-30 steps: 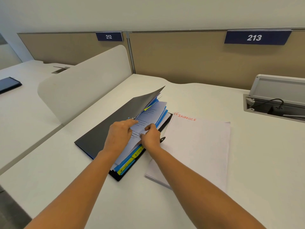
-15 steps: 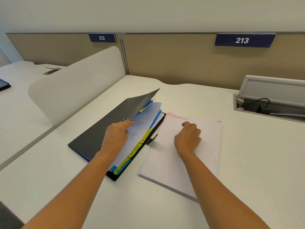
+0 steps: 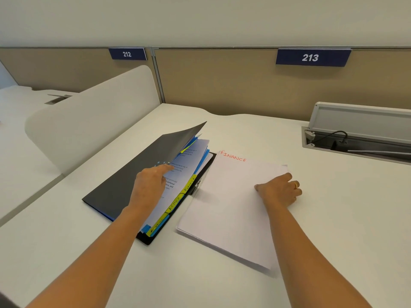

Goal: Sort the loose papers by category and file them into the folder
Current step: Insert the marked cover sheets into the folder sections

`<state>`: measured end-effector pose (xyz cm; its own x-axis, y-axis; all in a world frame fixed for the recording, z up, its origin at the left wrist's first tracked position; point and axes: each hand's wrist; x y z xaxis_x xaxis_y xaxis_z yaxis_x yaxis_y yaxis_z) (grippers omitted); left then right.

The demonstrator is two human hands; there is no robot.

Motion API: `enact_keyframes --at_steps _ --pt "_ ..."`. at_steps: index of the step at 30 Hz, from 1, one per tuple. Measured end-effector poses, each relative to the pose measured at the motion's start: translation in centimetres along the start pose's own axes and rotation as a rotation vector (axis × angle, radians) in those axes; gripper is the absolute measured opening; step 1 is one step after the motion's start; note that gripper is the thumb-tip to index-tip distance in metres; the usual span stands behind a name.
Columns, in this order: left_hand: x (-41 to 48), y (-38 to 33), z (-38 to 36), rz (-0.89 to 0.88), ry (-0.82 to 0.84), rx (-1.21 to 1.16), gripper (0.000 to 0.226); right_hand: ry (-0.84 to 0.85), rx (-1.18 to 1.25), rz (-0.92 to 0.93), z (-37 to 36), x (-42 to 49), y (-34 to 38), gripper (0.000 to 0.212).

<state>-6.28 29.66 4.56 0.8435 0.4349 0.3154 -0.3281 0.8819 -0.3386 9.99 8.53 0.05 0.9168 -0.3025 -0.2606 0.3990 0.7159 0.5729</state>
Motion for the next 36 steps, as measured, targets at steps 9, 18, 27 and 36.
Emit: enact_keyframes --at_steps 9,18,27,36 --pt "0.1 0.5 -0.3 -0.031 -0.069 -0.049 0.044 0.138 0.212 -0.104 1.7 0.8 -0.9 0.069" --pt "0.3 0.8 0.2 0.009 -0.03 -0.137 0.05 0.207 0.359 0.135 2.6 0.2 -1.9 0.03" --pt "0.4 0.9 0.5 0.017 -0.008 -0.216 0.05 -0.014 0.832 0.043 5.1 0.3 -2.1 0.031" --pt "0.5 1.0 0.7 0.041 0.008 -0.263 0.05 -0.102 0.873 0.099 5.4 -1.2 -0.8 0.031"
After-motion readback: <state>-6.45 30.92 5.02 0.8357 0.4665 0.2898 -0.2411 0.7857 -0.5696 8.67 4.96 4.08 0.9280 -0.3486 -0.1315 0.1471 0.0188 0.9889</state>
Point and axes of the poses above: each hand's wrist, its own x-axis towards the middle knuckle, its own z-axis out of the back of the hand, y = z × x, and after that the axes turned 5 degrees about -z, right-handed
